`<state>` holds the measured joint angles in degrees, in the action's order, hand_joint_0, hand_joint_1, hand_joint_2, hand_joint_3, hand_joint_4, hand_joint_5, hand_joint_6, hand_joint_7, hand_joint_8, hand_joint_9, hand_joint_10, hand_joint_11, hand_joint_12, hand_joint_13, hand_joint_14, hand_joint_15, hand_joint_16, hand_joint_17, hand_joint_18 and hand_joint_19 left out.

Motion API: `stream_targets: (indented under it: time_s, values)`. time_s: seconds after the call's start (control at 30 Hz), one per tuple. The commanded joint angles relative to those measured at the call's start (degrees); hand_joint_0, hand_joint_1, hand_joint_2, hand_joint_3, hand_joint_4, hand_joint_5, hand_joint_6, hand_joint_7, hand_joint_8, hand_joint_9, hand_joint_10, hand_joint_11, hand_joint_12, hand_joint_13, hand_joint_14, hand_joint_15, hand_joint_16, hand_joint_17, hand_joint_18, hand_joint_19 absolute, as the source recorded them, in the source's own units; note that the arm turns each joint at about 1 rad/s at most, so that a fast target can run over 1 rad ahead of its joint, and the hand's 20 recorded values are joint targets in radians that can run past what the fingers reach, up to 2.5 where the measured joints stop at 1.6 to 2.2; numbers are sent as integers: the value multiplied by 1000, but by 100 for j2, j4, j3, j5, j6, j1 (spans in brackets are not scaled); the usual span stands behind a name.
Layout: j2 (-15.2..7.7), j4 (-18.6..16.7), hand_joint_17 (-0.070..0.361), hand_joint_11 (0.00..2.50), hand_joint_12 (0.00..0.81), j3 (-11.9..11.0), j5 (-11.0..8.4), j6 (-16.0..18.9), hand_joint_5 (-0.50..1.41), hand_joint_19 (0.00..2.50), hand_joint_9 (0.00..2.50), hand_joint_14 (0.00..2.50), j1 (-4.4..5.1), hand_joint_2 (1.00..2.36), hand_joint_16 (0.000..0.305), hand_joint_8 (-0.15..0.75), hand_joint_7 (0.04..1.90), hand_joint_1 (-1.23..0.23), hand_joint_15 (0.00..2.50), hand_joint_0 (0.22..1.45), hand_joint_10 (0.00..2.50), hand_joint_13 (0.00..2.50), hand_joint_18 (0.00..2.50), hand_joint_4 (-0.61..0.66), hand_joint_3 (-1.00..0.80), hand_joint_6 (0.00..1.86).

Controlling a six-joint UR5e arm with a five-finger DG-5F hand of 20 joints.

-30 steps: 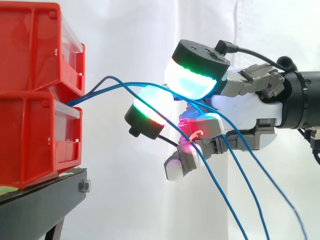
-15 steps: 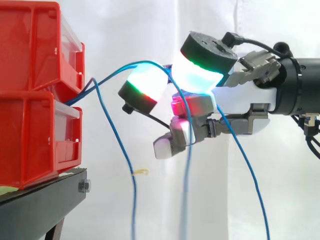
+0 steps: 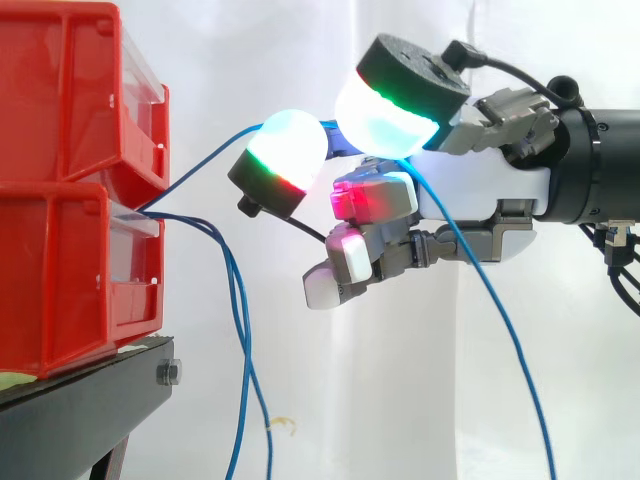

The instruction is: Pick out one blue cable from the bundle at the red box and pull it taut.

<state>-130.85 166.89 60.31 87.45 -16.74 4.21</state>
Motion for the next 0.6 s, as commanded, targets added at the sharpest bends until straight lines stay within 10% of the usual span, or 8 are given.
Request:
stream_targets:
  time_s: [0.0,0.57]
  values:
    - [-2,1,60,1111,297,-2,0,-13,-194,302,1246,20,1,1000,27,258,745,-738,524,568,18,1079,782,54,-500,919]
    - [-2,-69,58,1244,316,270,9,-48,-197,328,1320,21,1,1000,26,278,755,-458,662,536,15,1195,762,97,-500,864]
